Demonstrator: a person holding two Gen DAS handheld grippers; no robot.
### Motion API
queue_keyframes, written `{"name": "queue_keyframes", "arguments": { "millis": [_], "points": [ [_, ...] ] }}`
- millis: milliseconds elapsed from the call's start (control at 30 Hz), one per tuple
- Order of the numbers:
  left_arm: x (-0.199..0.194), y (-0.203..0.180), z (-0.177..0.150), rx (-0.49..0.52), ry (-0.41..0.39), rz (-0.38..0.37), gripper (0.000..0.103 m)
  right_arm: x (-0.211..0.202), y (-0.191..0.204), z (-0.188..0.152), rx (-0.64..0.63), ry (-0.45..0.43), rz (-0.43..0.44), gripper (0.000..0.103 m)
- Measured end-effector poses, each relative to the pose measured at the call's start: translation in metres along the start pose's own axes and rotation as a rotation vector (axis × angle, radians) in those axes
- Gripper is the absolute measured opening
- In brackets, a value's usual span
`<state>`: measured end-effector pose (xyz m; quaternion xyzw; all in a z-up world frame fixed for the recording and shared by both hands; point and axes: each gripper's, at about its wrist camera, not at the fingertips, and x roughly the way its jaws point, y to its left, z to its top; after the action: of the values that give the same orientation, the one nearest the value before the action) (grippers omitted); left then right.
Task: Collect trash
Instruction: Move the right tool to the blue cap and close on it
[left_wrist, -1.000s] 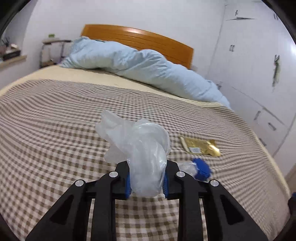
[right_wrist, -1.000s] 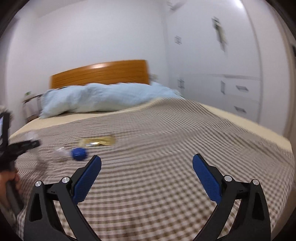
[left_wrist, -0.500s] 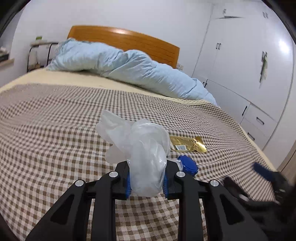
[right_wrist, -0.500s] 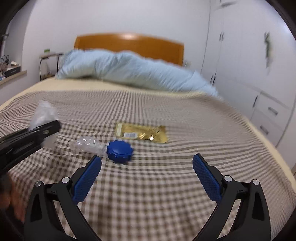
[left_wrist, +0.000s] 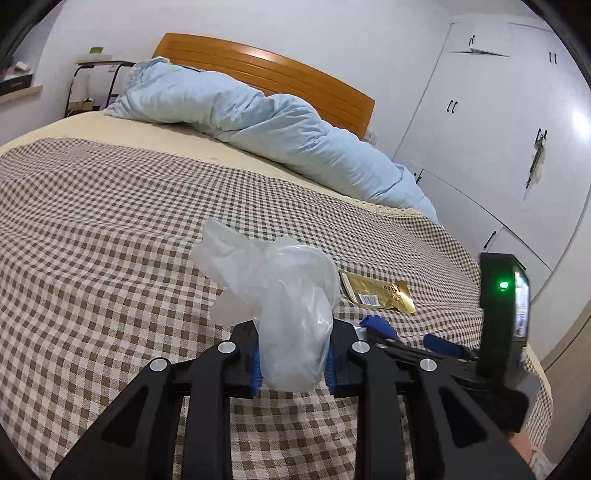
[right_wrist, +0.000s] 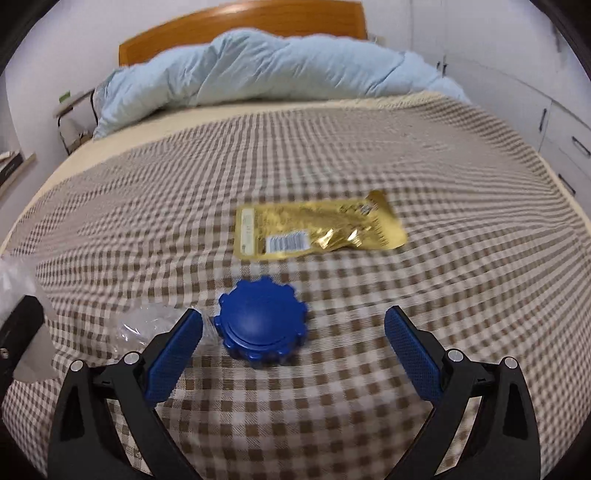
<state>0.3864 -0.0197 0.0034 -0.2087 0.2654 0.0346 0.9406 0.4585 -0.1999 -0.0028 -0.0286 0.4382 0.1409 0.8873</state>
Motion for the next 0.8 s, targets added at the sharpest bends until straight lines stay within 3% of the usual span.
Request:
{"name": "queue_keyframes", "arguments": {
  "millis": [33, 67, 267, 500, 800],
  "points": [
    [0.001, 0.0, 0.0, -0.001, 0.003, 0.0, 0.022, 0.003, 0.001, -0.001, -0.001, 0.022, -0.003, 0.058],
    [0.001, 0.0, 0.0, -0.001, 0.005, -0.002, 0.022, 0.005, -0.001, -0.001, 0.012, 0.03, 0.005, 0.052],
    [0.001, -0.001, 0.0, 0.004, 0.008, -0.007, 0.022, -0.018, -0.013, -0.01, 0.048, -0.045, 0.049, 0.051],
    [0.0, -0.006, -0.001, 0.025, -0.005, -0.01, 0.022, -0.047, -0.027, -0.017, 0.057, -0.136, 0.025, 0.051],
    [-0.016, -0.02, 0.0, 0.067, -0.071, 0.01, 0.022, -0.075, -0.048, -0.031, 0.065, -0.184, 0.041, 0.051]
  ]
}}
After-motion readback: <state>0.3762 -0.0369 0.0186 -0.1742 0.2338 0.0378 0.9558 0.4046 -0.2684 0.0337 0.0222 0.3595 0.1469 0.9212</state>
